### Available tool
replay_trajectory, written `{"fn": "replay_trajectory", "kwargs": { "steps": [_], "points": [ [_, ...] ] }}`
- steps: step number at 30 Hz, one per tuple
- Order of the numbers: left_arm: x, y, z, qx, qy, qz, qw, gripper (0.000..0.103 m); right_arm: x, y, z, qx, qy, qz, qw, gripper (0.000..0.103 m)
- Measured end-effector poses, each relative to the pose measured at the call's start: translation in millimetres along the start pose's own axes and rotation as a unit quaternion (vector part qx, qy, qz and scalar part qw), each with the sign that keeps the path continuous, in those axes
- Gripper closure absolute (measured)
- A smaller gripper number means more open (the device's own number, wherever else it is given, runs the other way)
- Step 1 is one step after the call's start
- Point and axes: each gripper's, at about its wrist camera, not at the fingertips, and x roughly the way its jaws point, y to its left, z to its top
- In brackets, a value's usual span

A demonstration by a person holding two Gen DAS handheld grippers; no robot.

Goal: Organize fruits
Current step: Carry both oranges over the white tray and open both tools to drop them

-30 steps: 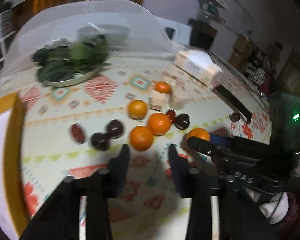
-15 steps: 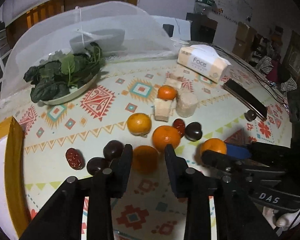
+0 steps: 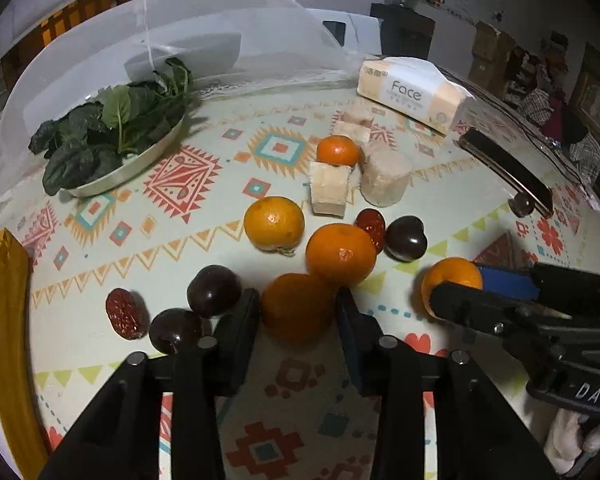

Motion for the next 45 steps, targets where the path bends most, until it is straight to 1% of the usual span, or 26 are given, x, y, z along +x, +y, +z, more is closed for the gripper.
{"fn": "replay_trajectory", "kwargs": {
  "steps": [2,3,5,10,12,15,18,20,21,22,23,24,25,27,28,30,31,33,35,37,40,42,45],
  "points": [
    [-1.2,0.6,-1.2,-0.01,0.001,-0.001,1.0,0.07,0.1,0.3,0.0,0.0,-0.001,0.001,1.0,0.064],
    [-4.2,0.4,-3.0,-0.013,-0.001,0.006,0.9999,0.07,0.1,0.6,0.0,-0.001,-0.001,0.003,1.0,0.065],
    [-14.3,0.7,-6.2,-0.023,-0.009,0.008,0.9997,0.07,-0.6,1.5,-0.2,-0.004,-0.004,0.005,1.0,0.065],
    [-69.9,11.0,-20.8,-0.071,-0.055,-0.006,0.9959,0.07,-5.4,10.3,-2.4,-0.027,-0.02,-0.004,0.999,0.065],
    [-100.8,23.2,-33.0,-0.098,-0.075,-0.01,0.9923,0.07,-9.9,16.3,-3.3,-0.04,-0.034,-0.01,0.999,0.066],
    [-142.5,43.6,-48.9,-0.123,-0.1,-0.008,0.9874,0.07,-24.9,30.4,-3.2,-0.045,-0.047,0.0,0.998,0.066],
    [-198.2,73.2,-68.9,-0.145,-0.135,0.019,0.9799,0.07,-54.5,60.8,-0.3,-0.059,-0.068,0.037,0.995,0.066],
    [-229.7,93.0,-79.3,-0.157,-0.151,0.038,0.9752,0.07,-74.3,89.2,4.8,-0.076,-0.079,0.067,0.992,0.066],
    [-239.5,100.1,-81.1,-0.159,-0.157,0.045,0.9736,0.07,-83.2,106.5,8.9,-0.088,-0.084,0.085,0.989,0.066],
    [-253.5,108.8,-84.5,-0.162,-0.165,0.059,0.9712,0.07,-89.8,122.9,12.6,-0.099,-0.086,0.101,0.986,0.066],
    [-270.8,120.3,-87.8,-0.162,-0.173,0.081,0.9681,0.07,-94.6,139.6,17.0,-0.109,-0.084,0.116,0.984,0.066],
    [-278.2,127.1,-88.2,-0.164,-0.176,0.092,0.9663,0.07,-97.8,158.4,22.9,-0.12,-0.08,0.132,0.981,0.065],
    [-292.1,139.8,-89.3,-0.167,-0.182,0.111,0.9626,0.07,-99.6,174.9,28.2,-0.129,-0.076,0.146,0.978,0.065],
    [-306.0,157.2,-90.6,-0.167,-0.185,0.141,0.9583,0.07,-100.6,212.7,41.9,-0.145,-0.069,0.172,0.972,0.065],
    [-311.8,168.2,-89.7,-0.166,-0.185,0.163,0.9548,0.07,-99.5,230.6,47.0,-0.153,-0.065,0.186,0.968,0.065],
    [-312.4,186.2,-88.9,-0.172,-0.179,0.185,0.951,0.07,-90.7,266.6,54.4,-0.17,-0.054,0.208,0.962,0.065],
    [-310.5,197.6,-92.1,-0.179,-0.174,0.189,0.9496,0.07,-83.2,279.2,53.5,-0.177,-0.047,0.214,0.959,0.065],
    [-296.5,217.4,-98.2,-0.196,-0.16,0.192,0.948,0.07,-53.7,303.6,41.6,-0.19,-0.017,0.22,0.957,0.065],
    [-275.9,234.5,-110.7,-0.215,-0.142,0.189,0.9476,0.07,-9.4,320.6,17.1,-0.205,0.027,0.211,0.955,0.065],
    [-251.7,252.1,-125.9,-0.237,-0.119,0.176,0.9482,0.07,28.9,329.7,-7.7,-0.222,0.065,0.191,0.954,0.065],
    [-220.5,270.2,-143.5,-0.262,-0.09,0.168,0.9461,0.07,76.0,336.1,-37.2,-0.235,0.104,0.163,0.953,0.065],
    [-202.4,280.1,-155.1,-0.278,-0.071,0.16,0.9445,0.07,93.3,337.5,-46.6,-0.241,0.116,0.155,0.951,0.065],
    [-186.1,288.1,-165.8,-0.291,-0.054,0.154,0.9428,0.07,111.1,342.5,-53.6,-0.248,0.127,0.146,0.949,0.065]
  ]
}}
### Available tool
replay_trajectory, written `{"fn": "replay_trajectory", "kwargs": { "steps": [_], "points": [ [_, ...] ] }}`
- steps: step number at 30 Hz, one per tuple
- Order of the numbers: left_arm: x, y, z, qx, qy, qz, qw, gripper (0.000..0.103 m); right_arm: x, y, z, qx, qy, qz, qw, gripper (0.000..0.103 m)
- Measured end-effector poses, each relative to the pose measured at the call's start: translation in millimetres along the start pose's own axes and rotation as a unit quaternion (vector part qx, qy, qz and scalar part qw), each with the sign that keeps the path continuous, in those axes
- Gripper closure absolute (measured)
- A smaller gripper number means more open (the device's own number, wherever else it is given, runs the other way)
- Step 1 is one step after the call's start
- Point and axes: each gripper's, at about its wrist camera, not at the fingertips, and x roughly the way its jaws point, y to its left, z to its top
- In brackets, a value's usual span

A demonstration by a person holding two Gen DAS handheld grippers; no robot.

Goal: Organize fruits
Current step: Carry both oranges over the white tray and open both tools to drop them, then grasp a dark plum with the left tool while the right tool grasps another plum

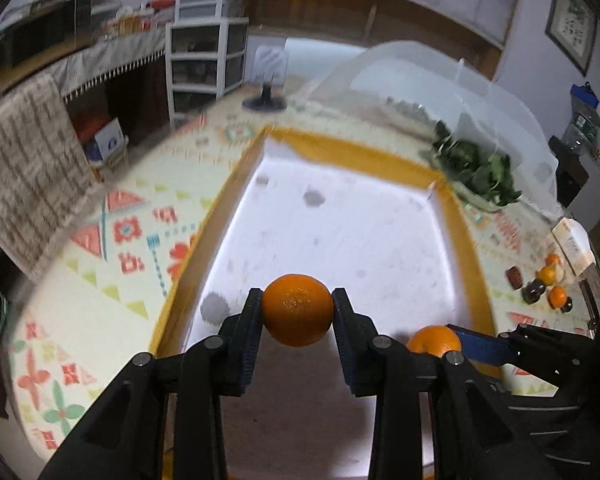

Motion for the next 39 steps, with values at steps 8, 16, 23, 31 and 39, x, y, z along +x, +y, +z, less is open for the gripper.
{"fn": "replay_trajectory", "kwargs": {
  "steps": [8,16,23,31,39],
  "points": [
    [5.6,6.1,-5.2,-0.023,0.014,-0.006,0.9996,0.068,13.8,5.0,-0.4,-0.01,0.003,-0.015,1.0,0.065],
    [-19.6,-2.3,-1.6,-0.043,0.004,-0.022,0.9989,0.045,-21.7,9.6,1.6,-0.018,-0.044,-0.025,0.999,0.051],
    [-63.7,-44.3,-5.1,-0.028,-0.016,-0.058,0.9978,0.018,-93.8,-35.5,-16.7,0.014,-0.097,-0.05,0.994,0.041],
    [-69.7,-134.4,-25.3,0.039,0.008,-0.127,0.9911,0.018,-182.3,-159.6,-75.5,0.124,-0.123,-0.14,0.975,0.04],
    [-33.1,-202.4,-39.3,0.084,0.044,-0.151,0.984,0.018,-233.0,-263.0,-125.1,0.211,-0.137,-0.207,0.945,0.04]
  ]
}}
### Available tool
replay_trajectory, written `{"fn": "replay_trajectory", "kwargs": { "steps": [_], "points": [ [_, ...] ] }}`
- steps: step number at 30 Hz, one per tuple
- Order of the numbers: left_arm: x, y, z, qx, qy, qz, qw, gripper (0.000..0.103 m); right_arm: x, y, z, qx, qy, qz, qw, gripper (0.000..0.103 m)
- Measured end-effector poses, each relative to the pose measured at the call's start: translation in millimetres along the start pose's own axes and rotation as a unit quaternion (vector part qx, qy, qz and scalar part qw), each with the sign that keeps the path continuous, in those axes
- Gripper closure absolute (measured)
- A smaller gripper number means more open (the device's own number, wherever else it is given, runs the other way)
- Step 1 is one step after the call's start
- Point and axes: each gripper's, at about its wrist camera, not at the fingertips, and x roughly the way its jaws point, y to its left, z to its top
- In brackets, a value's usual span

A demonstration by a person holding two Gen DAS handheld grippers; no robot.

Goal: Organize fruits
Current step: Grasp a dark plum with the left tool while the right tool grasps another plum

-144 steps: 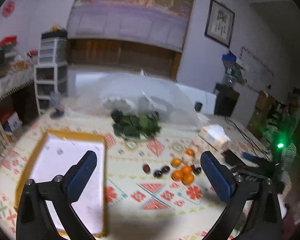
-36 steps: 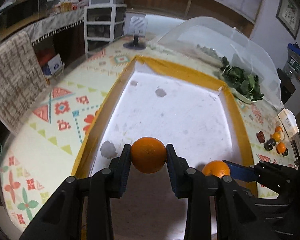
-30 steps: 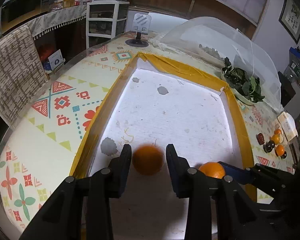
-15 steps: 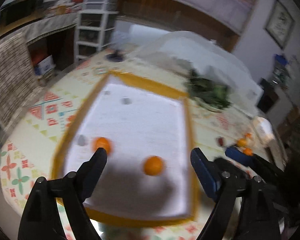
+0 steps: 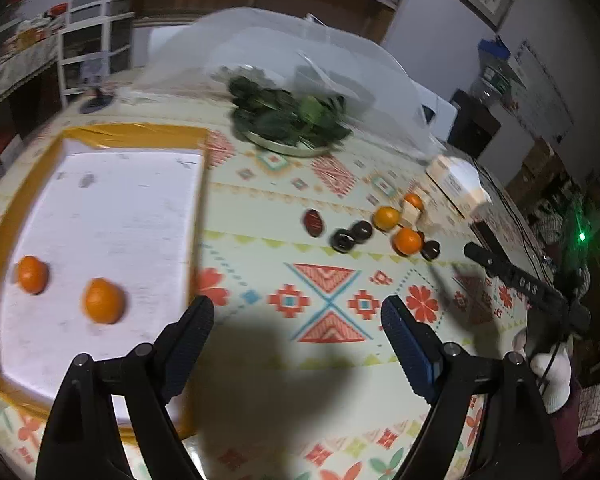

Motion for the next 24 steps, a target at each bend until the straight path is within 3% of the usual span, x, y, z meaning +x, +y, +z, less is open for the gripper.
{"fn": "replay_trajectory", "kwargs": {
  "steps": [4,6,9,16,24],
  "points": [
    [22.5,-19.3,6.3,0.018,0.004,-0.015,0.9997,0.019,15.6,-30.2,6.8,0.024,0.008,-0.006,1.0,0.04],
    [32.7,-28.4,11.8,0.029,0.006,-0.022,0.9993,0.035,26.5,-30.6,7.0,0.014,0.018,-0.002,1.0,0.04],
    [51.7,-44.8,23.2,0.054,0.011,-0.036,0.9978,0.045,41.6,-18.5,7.0,-0.019,0.037,0.004,0.999,0.04],
    [95.9,-78.5,45.1,0.145,0.005,0.001,0.9894,0.046,64.8,4.9,5.7,-0.086,0.056,0.009,0.995,0.044],
    [150.3,-90.7,54.4,0.192,0.049,0.019,0.98,0.047,69.4,4.2,4.4,-0.089,0.064,0.028,0.994,0.069]
  ]
}}
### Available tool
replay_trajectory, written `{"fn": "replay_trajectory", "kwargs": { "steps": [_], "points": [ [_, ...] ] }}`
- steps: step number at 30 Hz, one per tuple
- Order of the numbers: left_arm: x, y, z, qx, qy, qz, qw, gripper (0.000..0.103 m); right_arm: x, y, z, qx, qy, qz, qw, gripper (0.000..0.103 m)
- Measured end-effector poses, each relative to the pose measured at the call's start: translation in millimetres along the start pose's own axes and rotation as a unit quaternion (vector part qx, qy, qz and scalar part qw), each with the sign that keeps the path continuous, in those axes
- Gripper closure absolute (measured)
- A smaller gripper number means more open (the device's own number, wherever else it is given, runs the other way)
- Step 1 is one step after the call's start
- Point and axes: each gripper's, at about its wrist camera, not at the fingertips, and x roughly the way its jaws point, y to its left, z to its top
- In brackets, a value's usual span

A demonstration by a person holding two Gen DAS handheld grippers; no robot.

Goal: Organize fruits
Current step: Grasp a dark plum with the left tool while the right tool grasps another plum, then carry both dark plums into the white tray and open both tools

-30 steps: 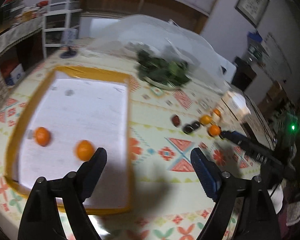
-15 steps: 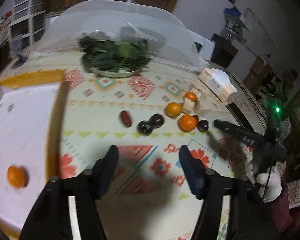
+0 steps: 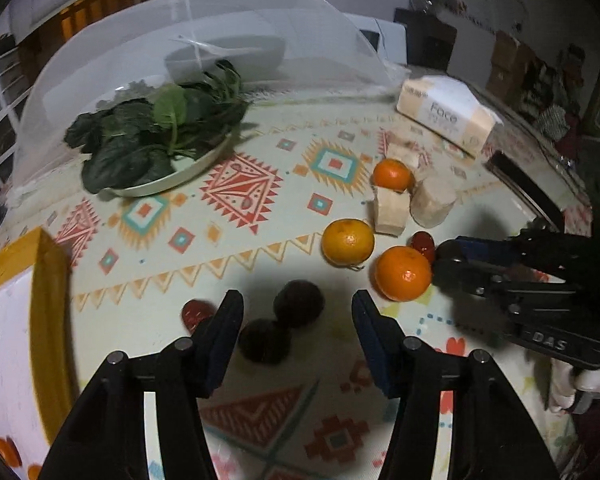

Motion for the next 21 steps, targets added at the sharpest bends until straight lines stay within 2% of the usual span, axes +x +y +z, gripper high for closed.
{"fn": "replay_trajectory", "kwargs": {
  "steps": [4,7,9,10,16,21],
  "points": [
    [16.2,-8.2,2.5,0.035,0.016,0.013,0.9992,0.048,-0.6,0.3,-0.4,0.001,0.0,0.002,1.0,0.07],
    [21.9,-13.9,2.0,0.056,0.021,0.018,0.9981,0.058,-1.0,-0.3,-0.4,0.003,0.0,0.005,1.0,0.07],
    [20.8,-16.1,2.6,0.058,0.023,0.017,0.9979,0.075,-0.8,-0.4,-0.3,0.003,0.0,0.005,1.0,0.07],
    [20.3,-17.4,2.6,0.06,0.022,0.029,0.9975,0.078,-0.8,-0.5,-0.3,0.003,0.0,0.004,1.0,0.07],
    [3.0,-17.4,-2.5,0.036,0.004,0.027,0.999,0.078,-3.7,0.1,-2.4,0.006,-0.003,0.0,1.0,0.074],
    [-41.9,-16.2,-14.9,0.011,-0.035,0.015,0.9992,0.078,-15.0,7.3,-7.7,0.007,-0.01,-0.006,1.0,0.074]
  ]
}}
